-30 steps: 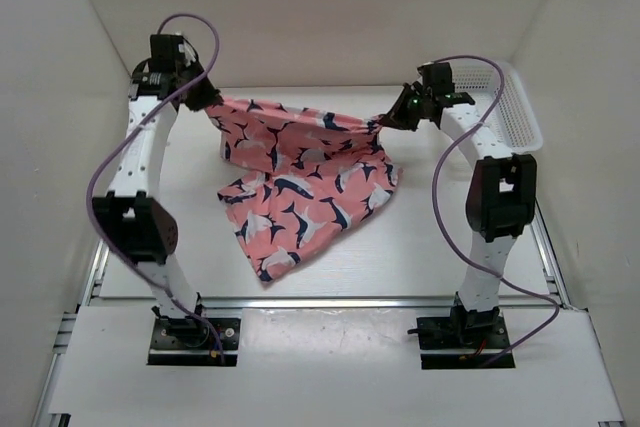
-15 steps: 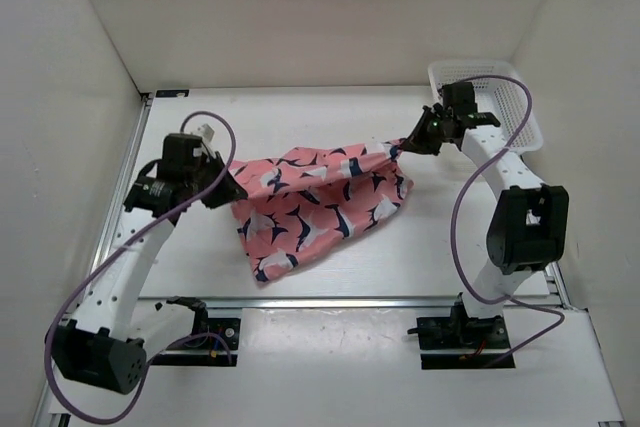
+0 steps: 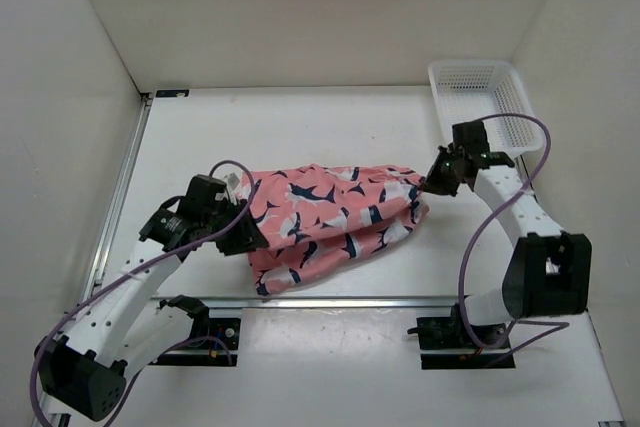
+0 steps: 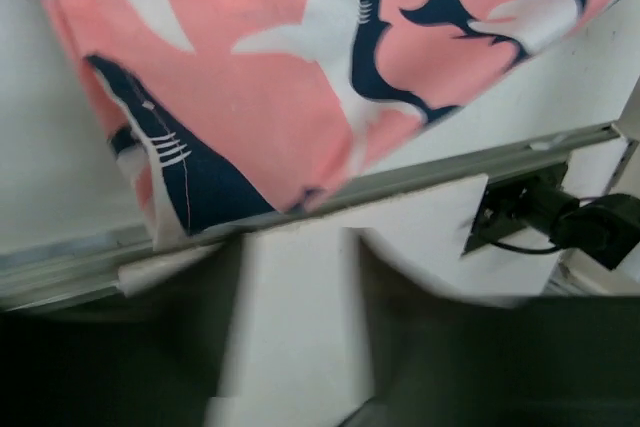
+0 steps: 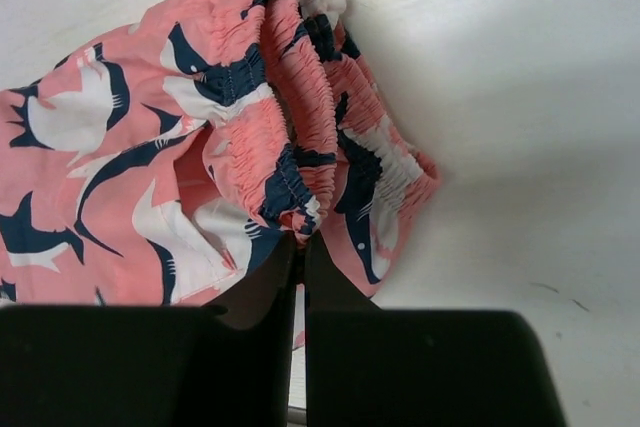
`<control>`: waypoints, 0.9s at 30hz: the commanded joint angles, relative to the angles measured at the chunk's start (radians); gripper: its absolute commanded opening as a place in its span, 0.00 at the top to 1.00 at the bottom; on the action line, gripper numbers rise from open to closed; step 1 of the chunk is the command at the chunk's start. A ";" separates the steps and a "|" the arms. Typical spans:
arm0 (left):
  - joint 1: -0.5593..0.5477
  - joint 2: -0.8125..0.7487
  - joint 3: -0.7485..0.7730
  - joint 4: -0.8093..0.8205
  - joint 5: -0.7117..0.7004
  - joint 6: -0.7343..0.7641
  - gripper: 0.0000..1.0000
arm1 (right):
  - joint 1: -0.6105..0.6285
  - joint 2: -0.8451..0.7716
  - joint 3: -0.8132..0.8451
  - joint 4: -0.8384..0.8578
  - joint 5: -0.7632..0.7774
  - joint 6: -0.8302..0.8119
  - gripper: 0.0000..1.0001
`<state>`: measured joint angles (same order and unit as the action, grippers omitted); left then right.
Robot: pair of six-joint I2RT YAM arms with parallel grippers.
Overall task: Fold and stack the shorts
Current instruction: Fold the shorts
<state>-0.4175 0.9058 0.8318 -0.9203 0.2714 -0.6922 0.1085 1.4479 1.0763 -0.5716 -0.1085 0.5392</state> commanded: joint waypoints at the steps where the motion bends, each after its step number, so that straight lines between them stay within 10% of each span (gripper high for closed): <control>1: -0.029 -0.041 -0.046 -0.060 0.060 -0.009 0.25 | -0.012 -0.108 -0.076 0.019 0.116 0.016 0.91; 3: -0.029 -0.041 -0.046 -0.092 0.005 0.002 0.01 | -0.012 -0.152 -0.142 0.044 0.125 0.016 0.52; 6: -0.029 -0.012 0.004 -0.141 -0.079 -0.013 0.00 | -0.012 -0.161 -0.165 0.032 0.148 0.027 0.24; 22: -0.029 0.235 -0.129 0.037 -0.067 -0.154 0.06 | -0.148 -0.047 -0.325 0.203 -0.076 0.051 0.20; 27: -0.029 0.316 -0.158 0.092 -0.080 -0.164 0.22 | -0.148 0.009 -0.335 0.256 -0.099 0.062 0.29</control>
<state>-0.4427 1.1938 0.6876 -0.8864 0.1871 -0.8383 -0.0387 1.4277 0.7433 -0.3874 -0.1673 0.5915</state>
